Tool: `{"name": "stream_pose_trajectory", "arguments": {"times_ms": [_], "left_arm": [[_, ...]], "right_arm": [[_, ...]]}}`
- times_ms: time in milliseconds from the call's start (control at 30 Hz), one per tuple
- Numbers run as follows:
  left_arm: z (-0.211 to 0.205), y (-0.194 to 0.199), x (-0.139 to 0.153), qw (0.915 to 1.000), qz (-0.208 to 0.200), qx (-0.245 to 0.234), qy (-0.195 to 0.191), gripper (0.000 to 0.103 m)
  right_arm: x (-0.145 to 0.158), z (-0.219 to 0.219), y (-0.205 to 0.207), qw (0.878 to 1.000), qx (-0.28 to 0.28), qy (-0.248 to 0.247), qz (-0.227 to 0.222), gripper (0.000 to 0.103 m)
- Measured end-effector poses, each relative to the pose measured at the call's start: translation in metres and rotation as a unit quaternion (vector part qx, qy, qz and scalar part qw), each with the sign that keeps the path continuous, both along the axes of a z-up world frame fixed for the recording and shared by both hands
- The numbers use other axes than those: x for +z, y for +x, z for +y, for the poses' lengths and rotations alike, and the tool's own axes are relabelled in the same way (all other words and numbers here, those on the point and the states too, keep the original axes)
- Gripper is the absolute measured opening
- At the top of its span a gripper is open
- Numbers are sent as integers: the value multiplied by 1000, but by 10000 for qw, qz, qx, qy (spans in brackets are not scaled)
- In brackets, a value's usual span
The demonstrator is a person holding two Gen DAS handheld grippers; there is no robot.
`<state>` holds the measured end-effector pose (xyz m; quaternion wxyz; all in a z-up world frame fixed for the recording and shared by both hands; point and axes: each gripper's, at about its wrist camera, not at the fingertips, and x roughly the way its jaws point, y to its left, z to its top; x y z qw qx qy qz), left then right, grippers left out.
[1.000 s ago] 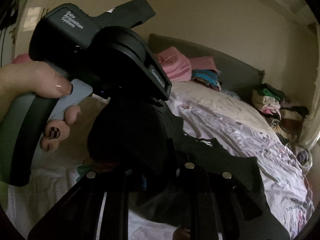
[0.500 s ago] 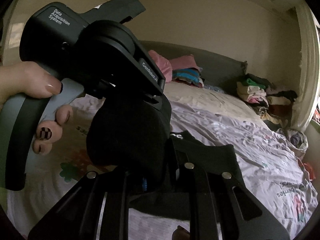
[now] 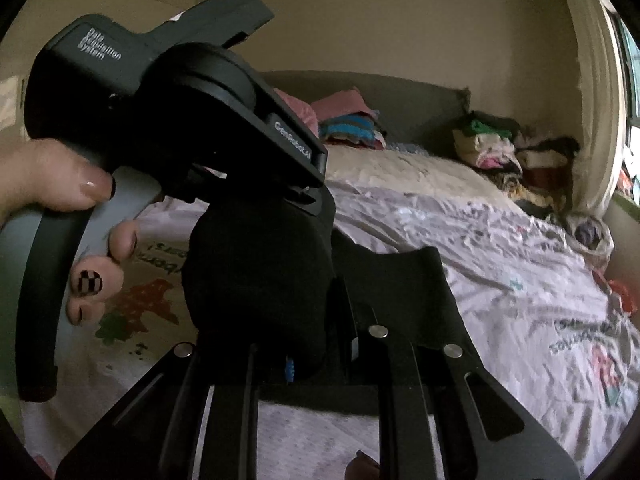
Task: Fold small clothes
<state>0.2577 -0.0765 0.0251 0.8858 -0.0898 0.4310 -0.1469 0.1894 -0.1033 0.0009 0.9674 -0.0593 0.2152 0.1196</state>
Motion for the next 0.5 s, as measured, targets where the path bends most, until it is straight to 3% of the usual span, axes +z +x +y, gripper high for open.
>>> {"name": "stream_pose_trajectory", "arguments": {"times_ms": [200,300,433,500], "left_arm": [[-19,17,-17,9995,288,-76,-59,46],[-27,25,-27,9991,402,-69,-116,62],[-35,38,-33,9982,500,-50,-331,78],[-37,42,-33,9960,589,-135,-662,80]], "right_arm": [[-15,-23,14,9982,-118,418,420,15],[-24,-38,23,9941,-163,789,730,15],[-39,-64,35,9820,-204,1479,1156,15],[-46,-76,38,9728,-246,1849,1373,16]]}}
